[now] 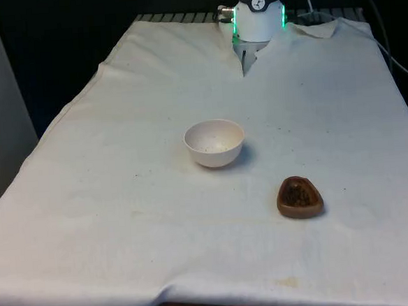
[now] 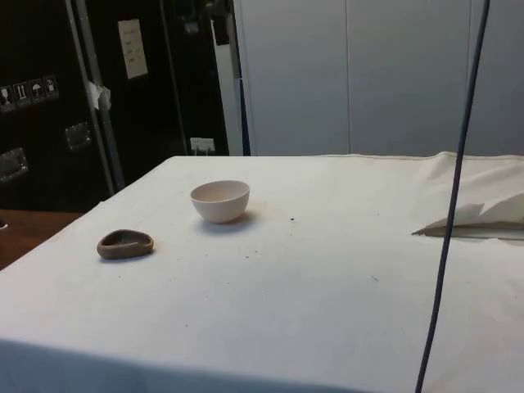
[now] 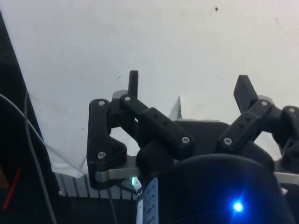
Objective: Pour the coffee beans from the cup into the bowl.
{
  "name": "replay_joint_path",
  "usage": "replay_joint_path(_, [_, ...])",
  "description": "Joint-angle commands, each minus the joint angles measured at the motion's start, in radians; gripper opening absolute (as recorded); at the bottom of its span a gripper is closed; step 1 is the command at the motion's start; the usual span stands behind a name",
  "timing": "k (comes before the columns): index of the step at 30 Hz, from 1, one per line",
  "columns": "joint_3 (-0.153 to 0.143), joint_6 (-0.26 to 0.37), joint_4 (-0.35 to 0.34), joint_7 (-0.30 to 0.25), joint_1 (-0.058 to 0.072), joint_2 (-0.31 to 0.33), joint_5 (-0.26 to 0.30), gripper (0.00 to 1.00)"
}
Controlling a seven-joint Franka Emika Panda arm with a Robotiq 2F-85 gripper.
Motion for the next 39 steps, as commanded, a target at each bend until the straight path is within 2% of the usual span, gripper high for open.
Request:
replay_joint_path(1, [0.000,0.000,0.017,-0.001,0.000,0.018,0.000,1.00])
replay_joint_path(5, [0.000,0.001,0.035,0.000,0.000,0.036,0.000,1.00])
replay_joint_path(13, [0.002,0.058,0.070,0.002,0.001,0.094,0.001,1.00])
replay_joint_path(14, [0.002,0.052,0.059,0.000,0.000,0.082,0.000,1.00])
replay_joint_path(22, [0.010,0.118,0.105,0.006,0.002,0.156,0.000,1.00])
replay_joint_path(23, [0.010,0.110,0.101,0.002,0.001,0.149,0.000,1.00])
replay_joint_path(24, [0.011,0.133,0.109,0.006,0.003,0.170,0.000,1.00])
replay_joint_path(28, [0.016,0.156,0.115,0.013,0.008,0.194,-0.003,1.00])
replay_joint_path(31, [0.024,0.167,0.127,0.020,0.008,0.215,-0.004,1.00])
replay_joint_path(32, [0.025,0.170,0.116,0.013,0.004,0.205,0.000,1.00])
replay_joint_path(39, [0.042,0.178,0.211,0.035,0.014,0.307,-0.004,1.00])
